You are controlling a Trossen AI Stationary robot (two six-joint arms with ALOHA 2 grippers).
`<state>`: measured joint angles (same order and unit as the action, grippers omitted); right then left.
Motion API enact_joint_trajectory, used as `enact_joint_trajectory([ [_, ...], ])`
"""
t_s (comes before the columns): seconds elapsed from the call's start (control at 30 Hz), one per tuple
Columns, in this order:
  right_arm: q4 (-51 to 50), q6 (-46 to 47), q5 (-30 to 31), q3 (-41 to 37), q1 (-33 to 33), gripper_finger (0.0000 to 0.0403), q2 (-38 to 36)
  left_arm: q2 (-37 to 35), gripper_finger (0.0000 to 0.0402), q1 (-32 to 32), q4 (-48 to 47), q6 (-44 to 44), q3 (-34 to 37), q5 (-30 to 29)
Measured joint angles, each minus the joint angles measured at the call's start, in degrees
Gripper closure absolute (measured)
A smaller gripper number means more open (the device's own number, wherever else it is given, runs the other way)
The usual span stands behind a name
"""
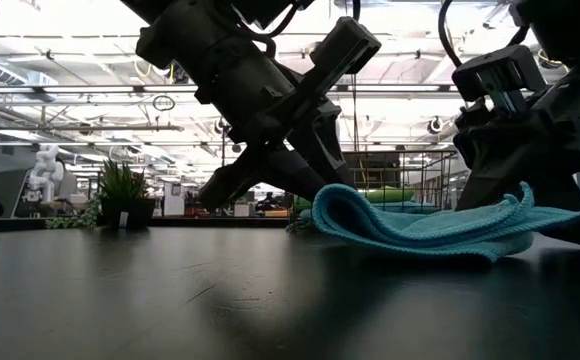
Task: Fold microfiber towels
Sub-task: Put the blue towel into the wire basket
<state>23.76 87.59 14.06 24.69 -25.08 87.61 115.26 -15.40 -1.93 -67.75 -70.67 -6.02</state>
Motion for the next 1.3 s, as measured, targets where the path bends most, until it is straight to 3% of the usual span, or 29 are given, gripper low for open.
enact_joint_trajectory([
  [0.17,0.0,-3.6,2.6,-0.1,0.0,0.0394,0.0,0.0,0.036,0.0,0.0,0.0,0.0,0.0],
  [0.5,1.5,-5.6,2.8,0.8,0.0,0.04,0.2,-0.5,0.036,0.0,-0.1,3.6,0.0,-2.9],
  [0.83,-1.9,-14.7,2.4,10.6,1.8,0.0402,0.0,-6.6,0.0375,0.6,-1.9,8.2,0.0,-6.2],
  [0.93,-6.7,-19.8,2.2,14.8,3.3,0.0402,-2.9,-10.4,0.0394,1.3,-5.3,11.2,0.0,-7.5],
  [1.13,-27.4,-31.1,3.4,23.4,7.5,0.0402,-13.8,-18.6,0.0383,3.9,-14.8,16.7,0.0,-13.2],
  [1.3,-38.0,-39.6,7.7,27.8,12.0,0.0402,-22.3,-23.5,0.0395,8.3,-14.4,22.9,-0.1,-15.1],
])
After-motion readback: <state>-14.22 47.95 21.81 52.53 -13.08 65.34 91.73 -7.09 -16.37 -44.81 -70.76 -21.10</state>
